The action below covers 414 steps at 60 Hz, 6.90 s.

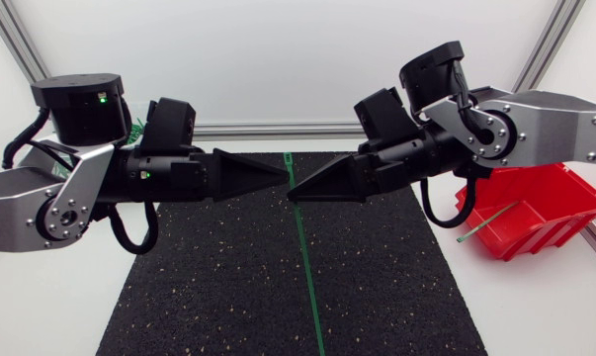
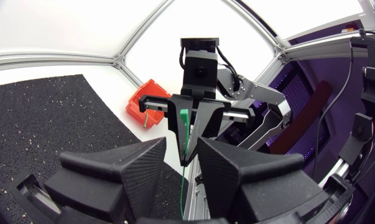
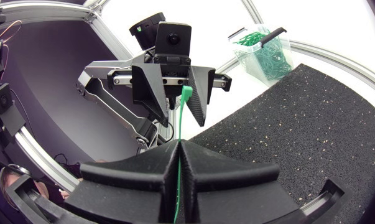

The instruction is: Take a green cable tie from the red box, thread the tail through the head to close it, then place it in the transparent bin on the left.

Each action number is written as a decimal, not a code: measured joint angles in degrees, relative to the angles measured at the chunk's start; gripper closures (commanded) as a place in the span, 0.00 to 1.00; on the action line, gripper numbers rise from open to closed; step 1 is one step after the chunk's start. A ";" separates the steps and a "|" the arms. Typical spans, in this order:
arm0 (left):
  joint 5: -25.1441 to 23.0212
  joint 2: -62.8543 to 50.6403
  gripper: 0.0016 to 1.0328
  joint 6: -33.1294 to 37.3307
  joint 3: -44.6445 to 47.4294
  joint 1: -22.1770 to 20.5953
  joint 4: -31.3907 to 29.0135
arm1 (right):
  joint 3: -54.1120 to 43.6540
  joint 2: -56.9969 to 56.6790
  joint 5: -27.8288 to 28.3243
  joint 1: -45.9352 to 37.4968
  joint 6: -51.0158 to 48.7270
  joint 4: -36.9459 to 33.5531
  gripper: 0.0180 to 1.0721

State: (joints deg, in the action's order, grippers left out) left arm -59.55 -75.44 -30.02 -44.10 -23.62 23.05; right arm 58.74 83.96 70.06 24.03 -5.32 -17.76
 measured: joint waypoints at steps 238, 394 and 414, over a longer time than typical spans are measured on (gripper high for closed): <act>-9.92 -3.39 0.96 -0.68 -9.11 12.13 -17.29 | -2.36 -4.37 -25.35 -1.27 -15.85 4.07 0.03; -15.47 -16.50 0.96 -1.03 -14.58 12.98 -21.14 | -40.87 -10.67 -44.35 32.57 -104.19 54.21 0.72; -15.47 -16.50 0.96 -1.03 -14.58 12.94 -21.14 | -41.90 -10.05 -44.37 34.73 -103.82 54.58 0.73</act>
State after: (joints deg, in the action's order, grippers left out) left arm -75.02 -91.94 -31.05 -58.67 -10.68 1.91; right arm 16.84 73.91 25.69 58.76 -109.14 36.82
